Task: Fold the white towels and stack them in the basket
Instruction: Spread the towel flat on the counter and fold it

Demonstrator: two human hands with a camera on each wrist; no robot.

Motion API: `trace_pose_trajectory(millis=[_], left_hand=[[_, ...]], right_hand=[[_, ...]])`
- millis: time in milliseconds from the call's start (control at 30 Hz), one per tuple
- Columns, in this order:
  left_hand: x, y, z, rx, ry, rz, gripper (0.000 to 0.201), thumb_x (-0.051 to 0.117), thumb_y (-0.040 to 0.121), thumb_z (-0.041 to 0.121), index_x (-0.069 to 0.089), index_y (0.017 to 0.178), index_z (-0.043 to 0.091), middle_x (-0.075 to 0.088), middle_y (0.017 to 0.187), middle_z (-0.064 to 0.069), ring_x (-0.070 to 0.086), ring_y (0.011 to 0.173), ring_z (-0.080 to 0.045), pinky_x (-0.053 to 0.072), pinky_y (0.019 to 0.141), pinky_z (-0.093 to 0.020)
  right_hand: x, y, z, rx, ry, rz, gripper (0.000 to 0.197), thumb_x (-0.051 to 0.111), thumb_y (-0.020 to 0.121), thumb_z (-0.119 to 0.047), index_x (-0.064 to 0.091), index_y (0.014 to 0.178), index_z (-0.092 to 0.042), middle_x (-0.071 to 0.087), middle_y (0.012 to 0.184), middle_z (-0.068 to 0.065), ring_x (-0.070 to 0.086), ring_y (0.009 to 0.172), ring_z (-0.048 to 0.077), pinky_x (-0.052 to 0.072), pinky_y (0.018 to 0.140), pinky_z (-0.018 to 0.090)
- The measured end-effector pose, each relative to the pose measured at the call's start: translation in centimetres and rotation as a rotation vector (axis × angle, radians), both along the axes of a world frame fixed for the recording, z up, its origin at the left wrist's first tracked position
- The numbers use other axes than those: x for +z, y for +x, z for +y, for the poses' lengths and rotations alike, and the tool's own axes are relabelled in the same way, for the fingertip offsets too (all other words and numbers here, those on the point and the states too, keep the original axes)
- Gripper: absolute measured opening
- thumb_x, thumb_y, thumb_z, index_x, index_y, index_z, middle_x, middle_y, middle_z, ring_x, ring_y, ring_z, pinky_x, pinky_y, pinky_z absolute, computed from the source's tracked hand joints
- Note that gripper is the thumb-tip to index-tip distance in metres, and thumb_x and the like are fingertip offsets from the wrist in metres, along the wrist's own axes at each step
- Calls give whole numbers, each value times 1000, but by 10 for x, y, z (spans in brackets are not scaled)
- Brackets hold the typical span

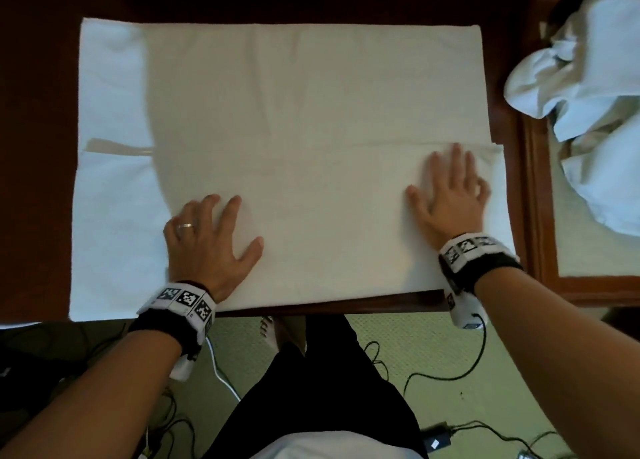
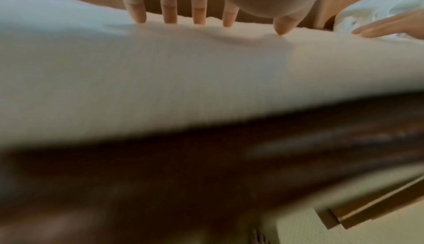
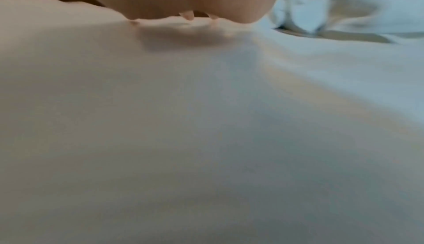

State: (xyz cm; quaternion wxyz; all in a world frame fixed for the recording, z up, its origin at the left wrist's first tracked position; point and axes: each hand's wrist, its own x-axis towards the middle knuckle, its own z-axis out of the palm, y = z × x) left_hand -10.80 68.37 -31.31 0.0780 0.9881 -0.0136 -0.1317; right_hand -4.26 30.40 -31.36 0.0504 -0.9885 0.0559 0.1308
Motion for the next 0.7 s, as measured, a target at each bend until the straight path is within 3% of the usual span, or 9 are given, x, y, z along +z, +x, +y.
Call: trace_pose_trajectory(millis=[100,167,233,333,400,467,533,600,700], left_hand=[[0,21,-8,-189,20,37,79,31,89,70,31,155,28,28,161,-10,28,144,-40,24,114,-59],[-7,28,6,-276,70,105,79,17,91,75,14,159,37,9,168,-2,13,151,-37,16,118,-61],[-12,30,43,-163,117,151,79,6,89,79,-1,158,42,-5,169,4,3,154,-34,12,118,-62],[-7,28,112,72,153,185,77,-4,89,78,-12,156,42,-12,168,5,1,154,-32,17,117,-63],[3,31,135,120,176,248,74,0,92,74,-12,156,39,-13,168,6,3,154,-30,22,116,-64],[17,38,133,167,218,277,76,15,95,70,-5,158,32,-4,168,1,12,152,-32,29,112,-63],[33,48,118,173,293,251,74,30,97,65,16,156,21,19,162,-10,32,142,-37,38,105,-59],[49,60,101,151,309,245,62,39,97,56,37,146,17,43,146,-13,46,129,-36,41,100,-54],[65,83,85,209,129,264,50,47,97,49,50,139,21,56,136,-10,53,123,-35,42,100,-48]], right_hand=[[-3,-19,59,305,47,60,72,21,94,-69,10,157,-36,-7,166,5,-6,152,34,8,117,55],[-8,-27,76,323,36,127,72,22,94,-71,-2,156,-43,-21,164,1,-20,150,35,0,117,58],[-10,-26,74,303,38,140,72,21,93,-74,-6,154,-47,-25,163,-3,-24,148,33,-1,118,59],[-5,-20,68,346,35,139,74,20,89,-78,-3,154,-49,-21,164,-4,-19,150,33,5,118,59],[-1,-16,69,349,28,160,76,21,87,-80,-1,153,-49,-18,165,-4,-16,151,33,8,117,59],[7,-12,74,341,26,211,75,27,88,-78,2,153,-49,-15,165,-3,-12,151,34,11,117,58],[18,-4,75,334,24,257,72,38,92,-69,10,154,-46,-8,166,-3,-4,152,33,18,117,56],[32,7,75,307,50,270,65,50,94,-55,26,152,-37,8,166,-3,12,151,31,29,114,53],[50,32,71,262,126,222,49,55,96,-38,50,142,-20,39,154,2,41,136,29,40,108,42]])
